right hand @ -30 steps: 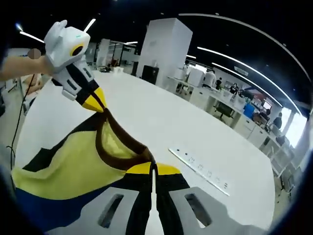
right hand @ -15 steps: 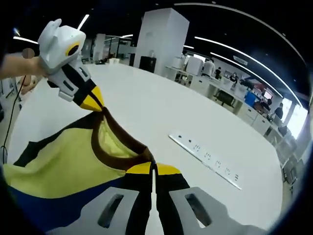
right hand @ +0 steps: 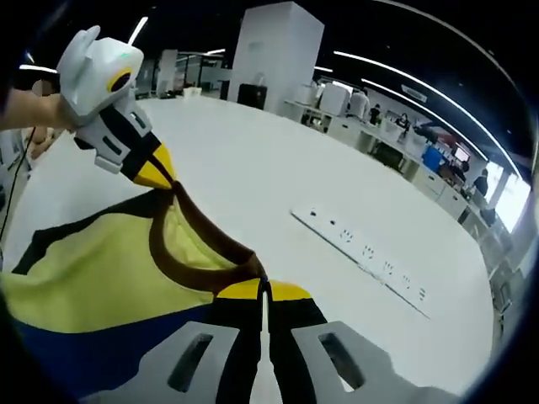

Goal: Fold the garment on the visible template until the final outline fits inside the template.

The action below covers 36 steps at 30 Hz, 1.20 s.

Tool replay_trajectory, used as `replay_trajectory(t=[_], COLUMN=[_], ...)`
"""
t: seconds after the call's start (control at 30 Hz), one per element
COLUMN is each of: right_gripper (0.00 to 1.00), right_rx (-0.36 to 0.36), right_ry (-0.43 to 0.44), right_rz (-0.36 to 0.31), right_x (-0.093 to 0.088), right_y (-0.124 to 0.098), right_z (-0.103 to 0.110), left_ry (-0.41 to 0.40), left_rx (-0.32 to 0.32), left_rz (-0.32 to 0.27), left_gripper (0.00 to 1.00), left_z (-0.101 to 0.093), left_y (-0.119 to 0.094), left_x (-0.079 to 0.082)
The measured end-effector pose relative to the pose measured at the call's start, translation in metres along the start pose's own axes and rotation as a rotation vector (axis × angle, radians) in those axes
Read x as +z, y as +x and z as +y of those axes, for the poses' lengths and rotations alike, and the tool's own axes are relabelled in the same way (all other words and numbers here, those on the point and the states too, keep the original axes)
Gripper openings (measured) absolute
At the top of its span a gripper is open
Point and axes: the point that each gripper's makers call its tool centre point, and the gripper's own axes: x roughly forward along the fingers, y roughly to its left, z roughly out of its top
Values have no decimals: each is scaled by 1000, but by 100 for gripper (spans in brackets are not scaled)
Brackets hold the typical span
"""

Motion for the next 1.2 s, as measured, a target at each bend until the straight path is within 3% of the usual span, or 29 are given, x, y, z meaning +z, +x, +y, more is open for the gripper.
replay_trajectory(t=[0.5,1.2], right_gripper=[2,2], right_rx=[6,-1], right_ry=[16,21], right_rz=[19,32], right_x=[-16,-25], right_y=[20,22], right_z=[-2,1], left_ry=[-1,18], left_rx=[-15,-27], left_rz=[38,52], left_gripper=[0,0], left_z=[-3,-5], left_y=[19,28], left_x=[-13,-17])
